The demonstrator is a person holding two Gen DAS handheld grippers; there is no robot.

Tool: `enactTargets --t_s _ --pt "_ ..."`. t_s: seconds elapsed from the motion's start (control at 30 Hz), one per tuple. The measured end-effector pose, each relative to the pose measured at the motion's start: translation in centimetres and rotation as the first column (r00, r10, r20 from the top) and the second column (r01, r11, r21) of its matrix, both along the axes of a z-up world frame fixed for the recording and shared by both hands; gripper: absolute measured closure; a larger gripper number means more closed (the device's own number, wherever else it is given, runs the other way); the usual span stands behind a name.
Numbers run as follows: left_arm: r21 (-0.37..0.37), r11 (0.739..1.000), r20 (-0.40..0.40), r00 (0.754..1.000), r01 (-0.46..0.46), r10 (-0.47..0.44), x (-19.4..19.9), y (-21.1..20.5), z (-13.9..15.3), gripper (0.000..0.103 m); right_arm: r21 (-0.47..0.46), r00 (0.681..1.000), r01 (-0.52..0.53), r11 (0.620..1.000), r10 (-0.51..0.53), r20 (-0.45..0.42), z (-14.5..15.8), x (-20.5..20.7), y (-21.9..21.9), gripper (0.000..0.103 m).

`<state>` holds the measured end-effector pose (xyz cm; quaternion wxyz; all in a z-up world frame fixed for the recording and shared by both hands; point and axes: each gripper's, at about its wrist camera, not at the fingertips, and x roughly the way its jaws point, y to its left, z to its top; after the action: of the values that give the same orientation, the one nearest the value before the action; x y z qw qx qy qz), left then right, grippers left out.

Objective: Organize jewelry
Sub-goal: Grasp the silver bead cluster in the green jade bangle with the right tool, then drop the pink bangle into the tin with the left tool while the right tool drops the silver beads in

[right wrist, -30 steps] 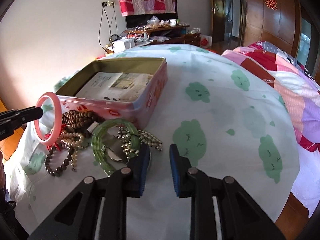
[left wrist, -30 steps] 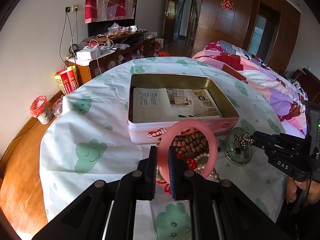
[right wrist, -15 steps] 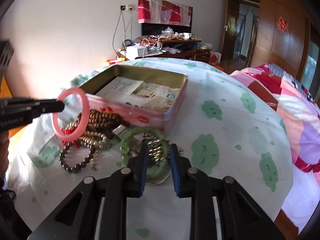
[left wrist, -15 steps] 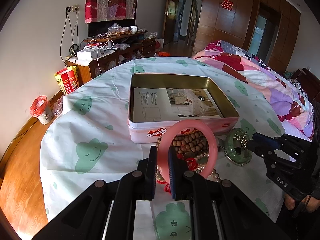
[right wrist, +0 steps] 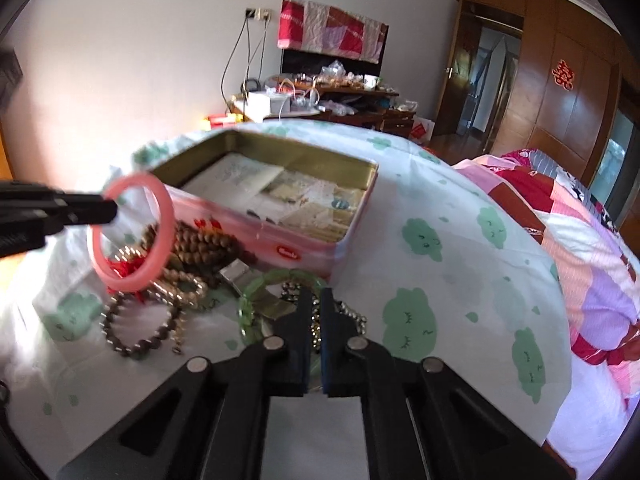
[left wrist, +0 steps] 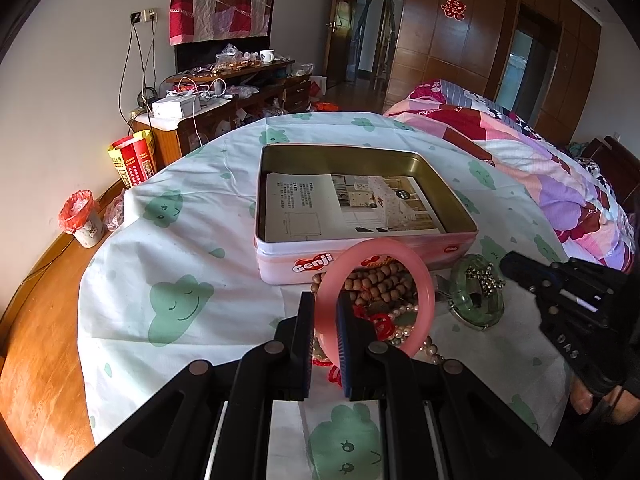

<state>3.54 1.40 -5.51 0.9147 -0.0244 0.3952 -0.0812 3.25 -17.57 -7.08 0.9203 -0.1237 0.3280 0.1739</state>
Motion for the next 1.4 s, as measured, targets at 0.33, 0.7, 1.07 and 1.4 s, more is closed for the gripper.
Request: enactTargets --t_s 0.33,0.7,1.07,1.4 --pt "-0.004 1.0 0.006 1.0 -0.002 0.002 -0.1 0.1 0.2 0.093 0.073 0.999 -0.008 0.997 0.005 0.05 3.8 -0.5 -1.2 0.101" --pt "-0.002 1.0 0.004 1.0 -0.007 0.007 -0.1 0.3 0.2 0.093 0.046 0.995 -0.007 0.999 0.011 -0.097 -0.5 0.3 0.7 0.079" --pt "-0.003 1.0 0.003 1.0 -0.001 0.001 -0.1 0.1 0.2 0.093 0.051 0.99 0.089 0.995 -0.083 -0.118 -1.5 2.4 -0.7 0.089" --pt "-0.009 1.0 0.015 1.0 -0.001 0.001 -0.1 0.1 0.6 0.093 0.069 0.998 0.067 0.995 -0.068 0.006 2.3 -0.1 -1.3 0.097"
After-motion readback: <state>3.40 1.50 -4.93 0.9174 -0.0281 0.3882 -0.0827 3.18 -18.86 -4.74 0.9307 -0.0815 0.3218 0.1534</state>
